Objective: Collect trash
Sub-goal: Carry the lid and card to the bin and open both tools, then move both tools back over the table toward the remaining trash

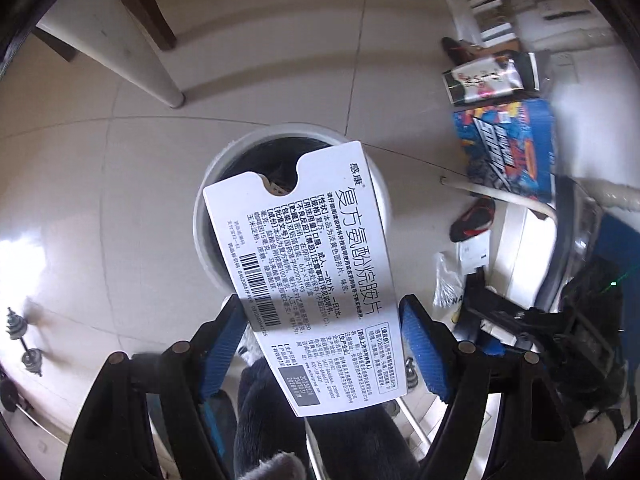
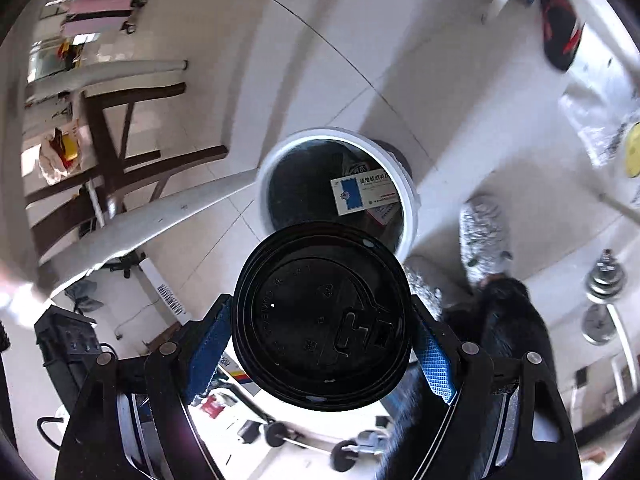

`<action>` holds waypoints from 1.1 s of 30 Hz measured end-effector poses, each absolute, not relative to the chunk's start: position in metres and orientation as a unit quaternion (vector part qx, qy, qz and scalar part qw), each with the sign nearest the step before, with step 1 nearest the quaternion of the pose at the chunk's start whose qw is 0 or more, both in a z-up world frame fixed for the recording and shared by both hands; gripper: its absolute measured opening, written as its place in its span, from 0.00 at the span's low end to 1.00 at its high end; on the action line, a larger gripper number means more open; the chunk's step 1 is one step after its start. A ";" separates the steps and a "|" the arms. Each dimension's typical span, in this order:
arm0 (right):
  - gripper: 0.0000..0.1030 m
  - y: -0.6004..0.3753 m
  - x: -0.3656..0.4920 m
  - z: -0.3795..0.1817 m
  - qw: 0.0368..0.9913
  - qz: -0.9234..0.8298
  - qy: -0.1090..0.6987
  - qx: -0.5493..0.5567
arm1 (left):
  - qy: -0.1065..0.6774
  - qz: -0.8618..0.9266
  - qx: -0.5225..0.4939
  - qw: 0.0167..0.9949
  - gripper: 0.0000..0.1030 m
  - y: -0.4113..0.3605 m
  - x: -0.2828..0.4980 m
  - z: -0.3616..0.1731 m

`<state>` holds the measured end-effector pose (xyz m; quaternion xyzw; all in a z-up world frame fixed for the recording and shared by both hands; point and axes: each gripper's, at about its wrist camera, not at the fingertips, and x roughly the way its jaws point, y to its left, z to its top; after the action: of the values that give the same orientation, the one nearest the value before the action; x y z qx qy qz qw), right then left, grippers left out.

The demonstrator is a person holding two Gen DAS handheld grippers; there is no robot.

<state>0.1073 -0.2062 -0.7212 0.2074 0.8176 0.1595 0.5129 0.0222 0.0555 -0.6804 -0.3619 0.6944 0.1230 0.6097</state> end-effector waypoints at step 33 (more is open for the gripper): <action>1.00 -0.128 0.080 -0.723 0.633 0.182 0.739 -0.142 | 0.707 0.235 -0.239 0.623 1.00 0.064 -0.052 -0.622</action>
<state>0.0797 -0.1283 -0.7234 -0.1417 0.7388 0.1824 0.6331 -0.0525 0.0636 -0.6216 -0.2395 0.7071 0.2346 0.6225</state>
